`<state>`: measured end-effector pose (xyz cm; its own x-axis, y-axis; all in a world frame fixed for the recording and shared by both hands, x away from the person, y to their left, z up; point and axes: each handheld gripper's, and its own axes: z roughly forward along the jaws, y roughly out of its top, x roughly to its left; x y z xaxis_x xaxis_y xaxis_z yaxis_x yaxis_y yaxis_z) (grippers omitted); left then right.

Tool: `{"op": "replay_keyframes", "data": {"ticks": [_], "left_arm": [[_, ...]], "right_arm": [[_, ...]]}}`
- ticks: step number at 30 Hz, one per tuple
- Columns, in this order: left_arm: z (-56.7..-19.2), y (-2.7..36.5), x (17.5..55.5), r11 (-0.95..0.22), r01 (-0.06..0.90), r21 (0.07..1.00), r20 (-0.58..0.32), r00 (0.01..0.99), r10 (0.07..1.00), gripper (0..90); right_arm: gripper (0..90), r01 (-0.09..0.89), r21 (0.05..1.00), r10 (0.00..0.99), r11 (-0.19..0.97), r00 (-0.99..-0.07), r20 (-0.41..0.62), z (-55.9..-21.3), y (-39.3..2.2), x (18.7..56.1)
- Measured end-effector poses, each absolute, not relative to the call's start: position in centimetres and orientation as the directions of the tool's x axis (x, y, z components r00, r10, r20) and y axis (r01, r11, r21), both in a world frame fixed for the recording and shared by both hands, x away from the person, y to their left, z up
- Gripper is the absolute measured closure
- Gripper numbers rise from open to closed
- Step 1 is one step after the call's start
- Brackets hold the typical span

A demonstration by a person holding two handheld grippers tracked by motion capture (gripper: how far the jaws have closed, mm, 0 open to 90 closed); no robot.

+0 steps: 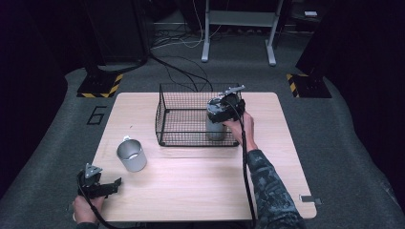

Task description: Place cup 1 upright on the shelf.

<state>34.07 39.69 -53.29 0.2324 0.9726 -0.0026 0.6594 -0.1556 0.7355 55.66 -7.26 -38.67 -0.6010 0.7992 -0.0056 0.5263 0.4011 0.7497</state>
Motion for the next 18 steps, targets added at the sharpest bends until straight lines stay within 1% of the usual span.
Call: {"op": "replay_keyframes", "data": {"ticks": [3,7,12,14,16,18], "left_arm": [[-53.3,39.7,34.1,-0.156,0.658,0.737,-0.001,0.233,0.973,4.1],[-53.3,39.7,34.1,-0.155,0.660,0.735,-0.004,0.232,0.973,4.1],[-53.3,39.7,34.1,-0.156,0.659,0.736,-0.002,0.233,0.973,4.1],[-53.3,39.7,34.1,-0.155,0.660,0.735,-0.003,0.233,0.973,4.1],[-53.3,39.7,34.1,-0.156,0.660,0.735,-0.003,0.233,0.973,4.1],[-53.3,39.7,34.1,-0.156,0.658,0.736,-0.001,0.233,0.973,4.1]], "right_arm": [[0.0,0.528,0.749,0.803,0.401,-0.596,-0.009,-38.1,-7.4,55.4],[0.0,0.502,0.755,0.798,0.423,-0.600,-0.049,-37.0,-7.7,54.8],[0.0,0.472,0.767,0.790,0.434,-0.609,-0.073,-35.6,-8.1,53.8],[0.0,0.483,0.764,0.796,0.428,-0.602,-0.066,-35.2,-8.2,53.2],[0.0,0.464,0.768,0.786,0.440,-0.613,-0.080,-34.9,-8.5,52.8],[0.0,0.477,0.772,0.793,0.421,-0.606,-0.058,-34.5,-8.8,52.1]]}}
